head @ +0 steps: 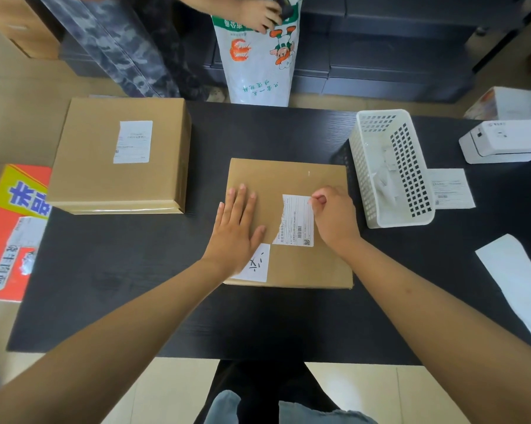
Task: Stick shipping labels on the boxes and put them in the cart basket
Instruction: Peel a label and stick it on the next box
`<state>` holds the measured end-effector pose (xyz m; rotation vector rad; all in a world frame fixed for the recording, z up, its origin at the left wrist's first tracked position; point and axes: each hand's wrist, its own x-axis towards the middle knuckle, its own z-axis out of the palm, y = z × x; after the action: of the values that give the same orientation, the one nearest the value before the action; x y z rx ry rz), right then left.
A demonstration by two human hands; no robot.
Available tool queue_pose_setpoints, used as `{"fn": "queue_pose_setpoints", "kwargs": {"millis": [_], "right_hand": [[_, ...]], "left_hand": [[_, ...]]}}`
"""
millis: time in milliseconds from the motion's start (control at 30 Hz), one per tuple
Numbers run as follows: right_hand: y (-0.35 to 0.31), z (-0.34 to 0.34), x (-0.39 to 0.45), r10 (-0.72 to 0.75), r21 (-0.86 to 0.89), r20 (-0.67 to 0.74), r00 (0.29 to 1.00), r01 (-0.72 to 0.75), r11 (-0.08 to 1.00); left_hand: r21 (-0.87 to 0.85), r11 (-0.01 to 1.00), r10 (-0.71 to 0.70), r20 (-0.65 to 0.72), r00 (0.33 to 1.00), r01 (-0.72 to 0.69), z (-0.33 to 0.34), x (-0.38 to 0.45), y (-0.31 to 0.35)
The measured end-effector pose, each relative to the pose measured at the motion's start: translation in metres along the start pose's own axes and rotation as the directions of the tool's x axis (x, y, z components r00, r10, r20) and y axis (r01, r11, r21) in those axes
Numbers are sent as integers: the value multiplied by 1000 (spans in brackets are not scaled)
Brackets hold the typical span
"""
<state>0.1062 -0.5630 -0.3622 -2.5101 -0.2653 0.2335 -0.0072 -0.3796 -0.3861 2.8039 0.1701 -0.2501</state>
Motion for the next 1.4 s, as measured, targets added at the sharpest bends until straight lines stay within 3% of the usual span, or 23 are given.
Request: {"fn": "queue_pose_setpoints", "kwargs": {"millis": [267, 400, 733, 967, 1400], "right_hand": [[-2, -1, 11, 34, -44, 106, 994, -29, 999], [2, -1, 9, 35, -8, 59, 998, -34, 999], [-5, -1, 10, -21, -181, 99, 995, 39, 983], [2, -3, 6, -53, -78, 63, 997, 58, 995], [-10, 9, 13, 14, -414, 157, 988, 53, 909]], "left_hand": [[-2, 1000, -12, 1, 1000, 12, -1, 0, 1], [-1, 1000, -14, 11, 1000, 14, -1, -1, 1], [-4, 1000, -25, 9, 1000, 25, -1, -1, 3], [-4, 1000, -18, 2, 1000, 18, -1, -2, 2], [0, 1000, -18, -21, 1000, 18, 3, -1, 1]]}}
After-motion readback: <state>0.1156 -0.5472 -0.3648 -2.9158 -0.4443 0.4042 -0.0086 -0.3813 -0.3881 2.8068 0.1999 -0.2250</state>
